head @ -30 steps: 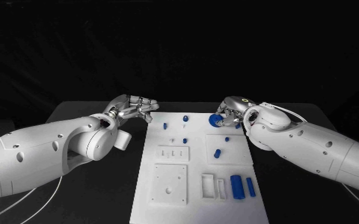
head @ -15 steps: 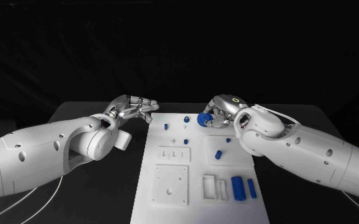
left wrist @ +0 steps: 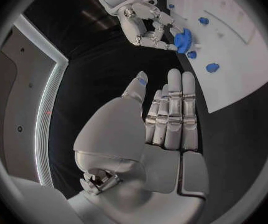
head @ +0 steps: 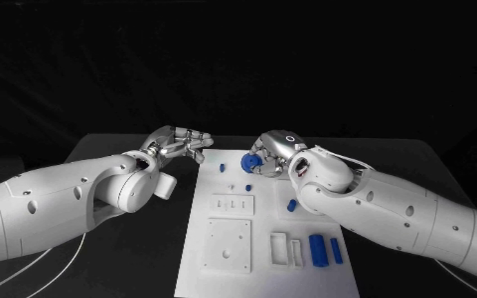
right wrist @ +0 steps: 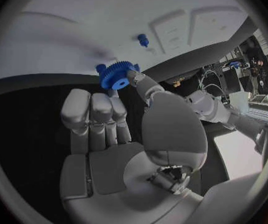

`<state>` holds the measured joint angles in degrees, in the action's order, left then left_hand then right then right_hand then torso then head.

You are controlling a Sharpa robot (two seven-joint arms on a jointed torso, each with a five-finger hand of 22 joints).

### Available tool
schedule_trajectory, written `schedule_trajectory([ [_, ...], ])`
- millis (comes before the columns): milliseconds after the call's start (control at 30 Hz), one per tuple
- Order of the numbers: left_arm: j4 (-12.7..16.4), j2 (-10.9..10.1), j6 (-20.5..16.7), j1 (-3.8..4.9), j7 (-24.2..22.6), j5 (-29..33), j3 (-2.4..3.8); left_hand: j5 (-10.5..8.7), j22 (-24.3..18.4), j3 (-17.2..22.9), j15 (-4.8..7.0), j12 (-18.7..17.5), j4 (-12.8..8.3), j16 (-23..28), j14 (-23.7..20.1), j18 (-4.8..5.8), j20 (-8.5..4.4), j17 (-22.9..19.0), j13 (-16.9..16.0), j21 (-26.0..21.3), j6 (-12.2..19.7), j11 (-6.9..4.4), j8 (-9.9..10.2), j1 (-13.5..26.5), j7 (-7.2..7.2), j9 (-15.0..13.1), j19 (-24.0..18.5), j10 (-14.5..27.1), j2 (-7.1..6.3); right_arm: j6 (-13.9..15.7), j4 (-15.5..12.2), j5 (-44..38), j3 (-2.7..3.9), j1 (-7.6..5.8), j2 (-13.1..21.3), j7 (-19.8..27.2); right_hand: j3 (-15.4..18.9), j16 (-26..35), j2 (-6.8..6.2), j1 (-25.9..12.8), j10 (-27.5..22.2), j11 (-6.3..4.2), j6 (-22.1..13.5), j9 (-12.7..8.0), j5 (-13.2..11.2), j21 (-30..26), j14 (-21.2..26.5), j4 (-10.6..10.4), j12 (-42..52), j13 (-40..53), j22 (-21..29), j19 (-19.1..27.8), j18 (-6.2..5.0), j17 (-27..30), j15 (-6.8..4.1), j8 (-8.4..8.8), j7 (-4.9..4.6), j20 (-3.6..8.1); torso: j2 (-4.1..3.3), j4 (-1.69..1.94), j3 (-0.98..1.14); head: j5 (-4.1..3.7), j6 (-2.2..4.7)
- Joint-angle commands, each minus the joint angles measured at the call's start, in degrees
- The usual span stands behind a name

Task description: Assemble the parts on the task board

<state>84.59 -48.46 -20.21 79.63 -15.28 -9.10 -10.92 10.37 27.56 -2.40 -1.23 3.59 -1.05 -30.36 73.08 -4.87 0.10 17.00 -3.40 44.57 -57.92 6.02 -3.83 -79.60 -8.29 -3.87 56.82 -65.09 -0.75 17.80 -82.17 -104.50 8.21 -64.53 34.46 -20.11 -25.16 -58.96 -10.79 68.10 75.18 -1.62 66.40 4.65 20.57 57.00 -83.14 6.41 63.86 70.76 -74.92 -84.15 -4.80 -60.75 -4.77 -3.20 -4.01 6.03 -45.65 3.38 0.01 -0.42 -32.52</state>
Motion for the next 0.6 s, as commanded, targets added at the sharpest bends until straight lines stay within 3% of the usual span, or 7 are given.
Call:
schedule_trajectory([
  [33, 0.3, 0.2, 0.8, 0.07, -0.5, 0.0, 0.03, -0.22, 0.1, -0.2, -0.18, -0.2, -0.2, -0.1, -0.2, -0.85, 0.34, -0.1, -0.1, 0.3, 0.5, 0.03, 0.2, 0.3, -0.04, 0.0, -0.1, 0.4, -0.22, 0.3, 0.8, -2.5, -0.37, 0.0, -1.0, -0.6, -0.2, 0.3, -0.15, 0.2, 0.3, 0.09, 0.0, 1.5, -0.3, 0.2, -0.1, -0.1, 0.3, 0.0, -7.2, -3.5, 0.79, 0.0, -0.44, -0.4, -0.15, 0.41, -0.1, 0.02, 0.01, 0.05, -0.06],
  [300, 0.4, 0.4, 1.1, 0.07, -0.5, 0.1, 0.03, -0.27, 0.0, -0.2, -0.19, -0.1, -0.2, -0.1, -0.3, -0.84, 0.36, -0.1, -0.1, 0.3, 0.4, 0.0, 0.2, 0.3, -0.02, 0.0, -0.2, 0.2, -0.1, -0.1, 3.2, -3.1, -1.34, 0.02, -3.1, -0.8, -0.2, 0.4, -0.22, 0.2, 0.2, 0.15, -0.3, 1.3, -0.3, 0.1, -0.1, -0.3, 0.3, 0.0, -7.2, -3.5, 0.76, 0.1, -0.42, -0.39, -0.26, 0.41, -0.04, -0.16, 0.07, 0.35, -0.22],
  [600, 0.4, 0.6, 1.3, 0.07, -0.5, 0.1, 0.03, -0.27, 0.0, -0.2, -0.19, -0.1, -0.2, -0.1, -0.3, -0.84, 0.36, -0.1, -0.1, 0.3, 0.4, 0.0, 0.2, 0.3, -0.02, 0.0, -0.2, 0.2, -0.1, 0.0, 5.3, -3.2, -1.8, 0.03, -4.5, -0.6, -0.1, 0.5, -0.16, 0.2, 0.2, 0.17, -0.3, 1.2, -0.5, 0.3, -0.1, -0.4, 0.3, 0.0, -7.2, -3.5, 0.76, 0.2, -0.4, -0.41, -0.27, 0.38, 0.01, -0.21, 0.14, 0.37, -0.27],
])
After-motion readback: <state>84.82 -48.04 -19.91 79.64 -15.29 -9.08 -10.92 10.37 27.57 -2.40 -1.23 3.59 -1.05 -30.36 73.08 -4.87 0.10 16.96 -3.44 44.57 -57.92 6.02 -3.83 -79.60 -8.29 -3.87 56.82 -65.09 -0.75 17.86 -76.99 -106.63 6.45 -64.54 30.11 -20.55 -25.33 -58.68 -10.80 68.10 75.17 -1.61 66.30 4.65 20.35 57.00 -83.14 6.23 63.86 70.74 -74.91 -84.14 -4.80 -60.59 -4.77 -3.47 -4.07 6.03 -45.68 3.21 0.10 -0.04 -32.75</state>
